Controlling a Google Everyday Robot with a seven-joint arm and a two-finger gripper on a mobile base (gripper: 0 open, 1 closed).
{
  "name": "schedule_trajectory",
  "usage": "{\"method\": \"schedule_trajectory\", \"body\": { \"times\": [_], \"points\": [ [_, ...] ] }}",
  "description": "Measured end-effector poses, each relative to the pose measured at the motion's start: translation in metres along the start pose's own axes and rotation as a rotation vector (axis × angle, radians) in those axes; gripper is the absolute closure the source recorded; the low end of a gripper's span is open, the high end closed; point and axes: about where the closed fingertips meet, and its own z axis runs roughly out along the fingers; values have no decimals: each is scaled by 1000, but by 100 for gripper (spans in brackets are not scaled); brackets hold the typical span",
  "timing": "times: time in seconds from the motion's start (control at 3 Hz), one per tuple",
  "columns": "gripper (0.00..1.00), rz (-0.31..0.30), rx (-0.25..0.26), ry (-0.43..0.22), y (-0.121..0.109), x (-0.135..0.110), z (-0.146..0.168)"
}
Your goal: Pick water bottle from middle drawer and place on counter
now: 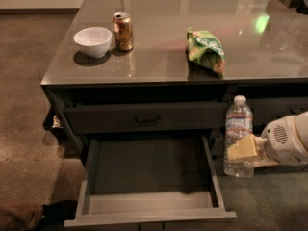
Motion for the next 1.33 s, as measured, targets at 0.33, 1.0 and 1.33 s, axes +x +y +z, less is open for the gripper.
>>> {"method": "schedule_trajectory", "body": {
  "times": [0.33, 1.0, 1.33],
  "points": [
    [100, -112, 18, 19, -58, 10, -11],
    [100, -121, 27, 38, -62, 19, -13],
    [100, -179, 19, 41, -83, 52, -14]
  ]
}}
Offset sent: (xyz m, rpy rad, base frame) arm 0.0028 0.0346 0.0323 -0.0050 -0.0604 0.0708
